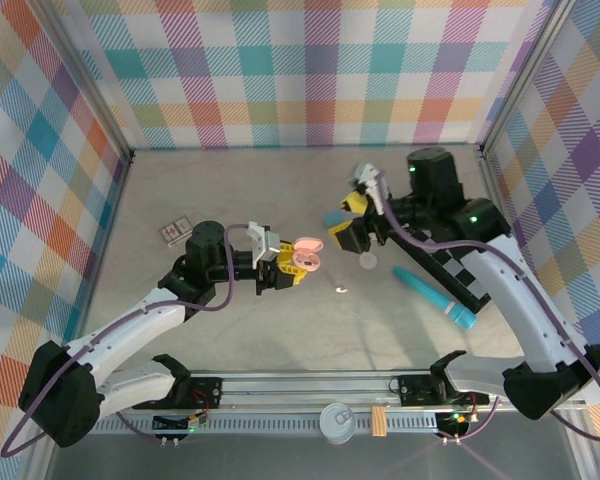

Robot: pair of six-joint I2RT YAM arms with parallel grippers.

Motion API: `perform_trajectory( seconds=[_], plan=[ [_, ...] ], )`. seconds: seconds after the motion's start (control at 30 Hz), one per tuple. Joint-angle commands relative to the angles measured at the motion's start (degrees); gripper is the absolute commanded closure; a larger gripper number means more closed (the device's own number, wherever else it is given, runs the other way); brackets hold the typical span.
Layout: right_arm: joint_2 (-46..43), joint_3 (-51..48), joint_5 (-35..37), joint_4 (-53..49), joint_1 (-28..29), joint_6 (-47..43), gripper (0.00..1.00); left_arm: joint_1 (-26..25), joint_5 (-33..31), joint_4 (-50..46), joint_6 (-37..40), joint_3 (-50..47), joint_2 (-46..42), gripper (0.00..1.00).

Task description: Insert the wireless bluetooth earbuds into the charging case

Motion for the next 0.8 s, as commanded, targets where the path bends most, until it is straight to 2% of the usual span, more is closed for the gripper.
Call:
perform_trajectory(
  seconds=[0.0, 0.13, 0.23, 0.33, 0.4, 0.57, 0.77],
  plan=[
    [0.6, -1.9, -4.4, 11.2, -4.4, 14.3, 0.25, 1.1, -1.4, 8.7, -2.3, -1.1, -1.3, 0.75],
    [5.5, -4.8, 3.8, 16.9, -9.4, 30.3, 0.26, 1.7, -2.9, 15.1, -5.1, -2.9, -1.3, 0.75],
    [11.8, -5.1, 9.8, 13.4, -10.9, 37.5, 0.25, 2.3, -4.4, 20.1, -7.5, -4.8, -1.6, 0.75],
    [17.6, -7.9, 5.3, 16.3, -10.9, 42.0, 0.25, 3.1, -4.3, 19.6, -8.1, -5.2, -2.3, 0.75],
    [21.4, -8.6, 4.1, 16.9, -10.3, 42.6, 0.26, 3.6, -4.0, 19.1, -8.2, -5.2, -2.9, 0.75],
    [31.0, -6.9, 6.8, 14.0, -8.5, 45.8, 0.3, 4.2, -4.1, 18.5, -8.4, -5.5, -3.8, 0.75],
    [37.4, -8.2, 10.5, 17.8, -1.0, 56.4, 0.4, 4.2, -3.7, 18.9, -8.7, -5.5, -3.7, 0.75]
  ],
)
